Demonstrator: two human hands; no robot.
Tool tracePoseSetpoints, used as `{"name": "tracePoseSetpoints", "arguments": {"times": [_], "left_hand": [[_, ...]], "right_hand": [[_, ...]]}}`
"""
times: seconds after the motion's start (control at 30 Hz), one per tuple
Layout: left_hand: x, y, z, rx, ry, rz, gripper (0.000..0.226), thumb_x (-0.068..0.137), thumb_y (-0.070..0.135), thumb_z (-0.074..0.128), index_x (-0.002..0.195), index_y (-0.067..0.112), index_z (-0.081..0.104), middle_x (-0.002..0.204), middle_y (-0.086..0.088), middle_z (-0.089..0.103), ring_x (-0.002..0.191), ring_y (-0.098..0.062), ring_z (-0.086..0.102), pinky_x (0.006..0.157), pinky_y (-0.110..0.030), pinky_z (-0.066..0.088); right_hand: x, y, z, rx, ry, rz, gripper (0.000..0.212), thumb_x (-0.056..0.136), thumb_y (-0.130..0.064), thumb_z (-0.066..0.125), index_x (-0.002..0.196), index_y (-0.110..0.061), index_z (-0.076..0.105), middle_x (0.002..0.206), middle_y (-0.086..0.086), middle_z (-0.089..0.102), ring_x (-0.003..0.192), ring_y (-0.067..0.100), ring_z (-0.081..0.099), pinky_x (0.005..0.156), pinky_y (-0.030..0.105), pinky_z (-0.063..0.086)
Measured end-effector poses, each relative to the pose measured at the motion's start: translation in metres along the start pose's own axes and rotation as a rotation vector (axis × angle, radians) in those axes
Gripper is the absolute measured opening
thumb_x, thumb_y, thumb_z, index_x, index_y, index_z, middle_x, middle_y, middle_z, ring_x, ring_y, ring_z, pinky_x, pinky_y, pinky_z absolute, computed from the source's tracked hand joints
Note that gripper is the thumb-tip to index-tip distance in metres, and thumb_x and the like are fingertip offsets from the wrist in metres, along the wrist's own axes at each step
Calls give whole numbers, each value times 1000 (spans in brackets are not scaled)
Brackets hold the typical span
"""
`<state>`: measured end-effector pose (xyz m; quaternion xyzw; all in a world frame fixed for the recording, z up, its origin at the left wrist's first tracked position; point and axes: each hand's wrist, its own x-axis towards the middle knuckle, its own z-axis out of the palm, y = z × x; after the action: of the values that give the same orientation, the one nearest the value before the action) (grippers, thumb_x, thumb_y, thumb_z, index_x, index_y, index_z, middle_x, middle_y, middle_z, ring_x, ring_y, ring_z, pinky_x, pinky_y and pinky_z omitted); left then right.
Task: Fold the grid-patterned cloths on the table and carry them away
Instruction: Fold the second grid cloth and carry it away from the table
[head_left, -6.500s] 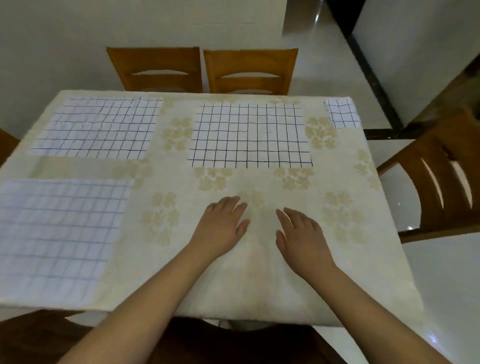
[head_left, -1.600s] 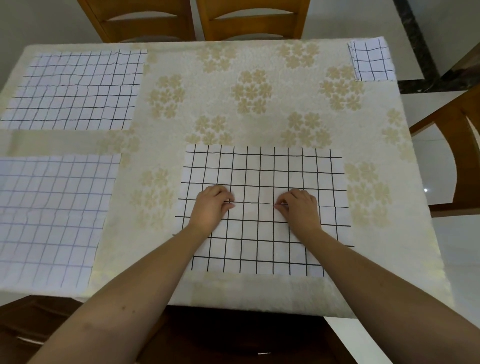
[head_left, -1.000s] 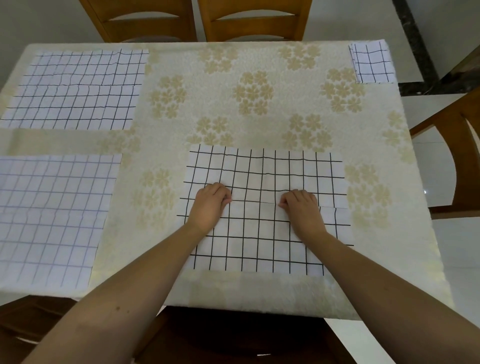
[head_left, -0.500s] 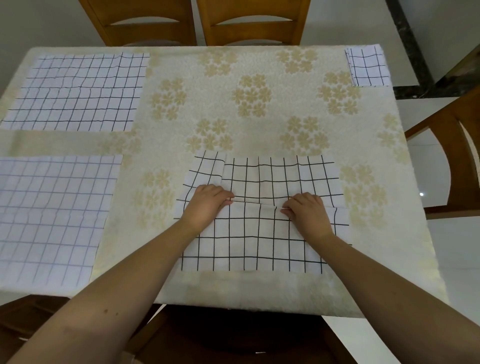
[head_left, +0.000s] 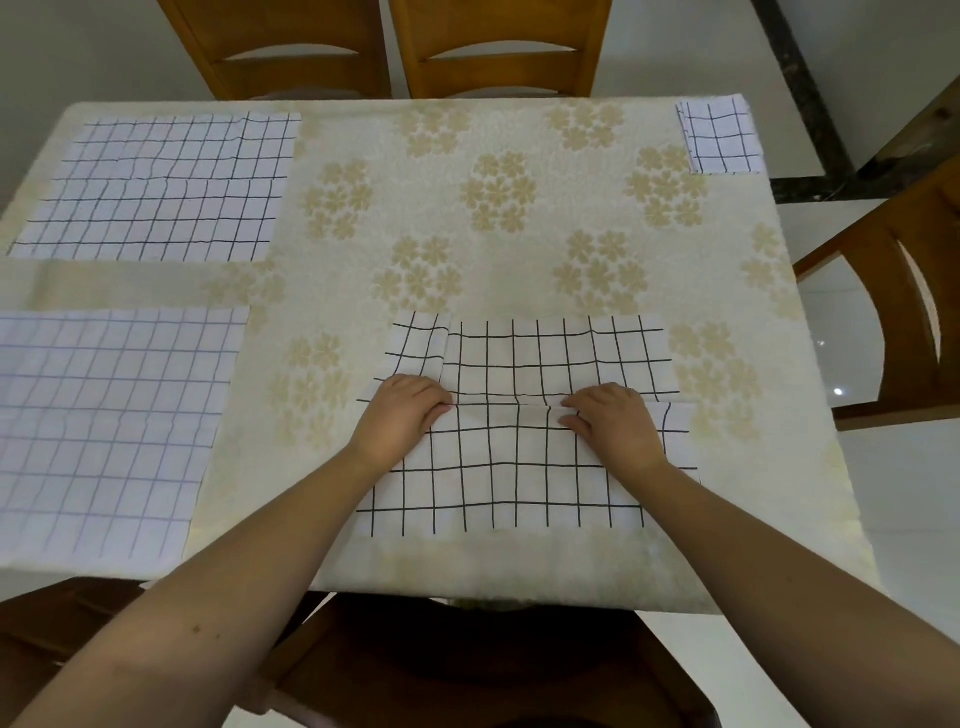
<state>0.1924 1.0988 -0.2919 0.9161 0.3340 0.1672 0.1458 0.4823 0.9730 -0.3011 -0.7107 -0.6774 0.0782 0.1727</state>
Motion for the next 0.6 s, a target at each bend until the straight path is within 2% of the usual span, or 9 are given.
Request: {"name": "tracePoseSetpoints", "arguments": {"times": [0.1, 0.2, 0.33, 0.4, 0.5, 0.6], "left_hand": [[-2, 0, -4, 1, 0, -23, 27, 95, 30, 50, 91, 15, 72, 88, 4, 72, 81, -17, 66, 85, -19, 33], [-4, 2, -8, 10, -1, -31, 28, 96, 32, 50, 92, 15, 72, 89, 5, 73, 79, -17, 67, 83, -24, 40], [-7, 2, -14, 12, -18, -29, 28, 96, 32, 50, 93, 14, 71, 86, 2, 72, 75, -20, 67, 77, -32, 51], [-9, 2, -16, 21, -33, -26, 23, 93, 28, 56, 95, 11, 71, 88, -2, 73, 78, -23, 68, 76, -33, 54], [-14, 3, -20, 42, -46, -22, 11, 85, 11, 72, 95, 7, 71, 87, -6, 72, 78, -26, 68, 74, -31, 52], [-17, 3, -27, 49, -24, -16, 11, 89, 16, 65, 91, 7, 71, 84, -5, 70, 76, -26, 66, 72, -29, 51]], "right_hand": [[1, -4, -3, -10, 16, -7, 10, 76, -20, 81, 82, -16, 74, 79, -1, 72, 77, 24, 66, 77, 35, 47], [1, -8, -8, -12, 19, 10, 8, 76, -19, 80, 77, -17, 72, 72, -2, 69, 71, 22, 64, 74, 34, 47], [0, -11, -14, 3, 31, 13, 8, 80, -21, 78, 76, -18, 71, 71, -4, 68, 66, 19, 62, 72, 33, 45], [-1, -11, -18, 15, 34, 7, 9, 80, -22, 77, 77, -18, 70, 71, -4, 67, 64, 19, 61, 69, 32, 45], [-4, -10, -24, 21, 40, 2, 8, 82, -21, 76, 78, -17, 70, 71, -3, 67, 63, 20, 60, 65, 30, 42], [-6, -7, -28, 10, 55, -22, 6, 80, -15, 77, 82, -15, 71, 71, -1, 67, 63, 22, 61, 65, 31, 45]]}}
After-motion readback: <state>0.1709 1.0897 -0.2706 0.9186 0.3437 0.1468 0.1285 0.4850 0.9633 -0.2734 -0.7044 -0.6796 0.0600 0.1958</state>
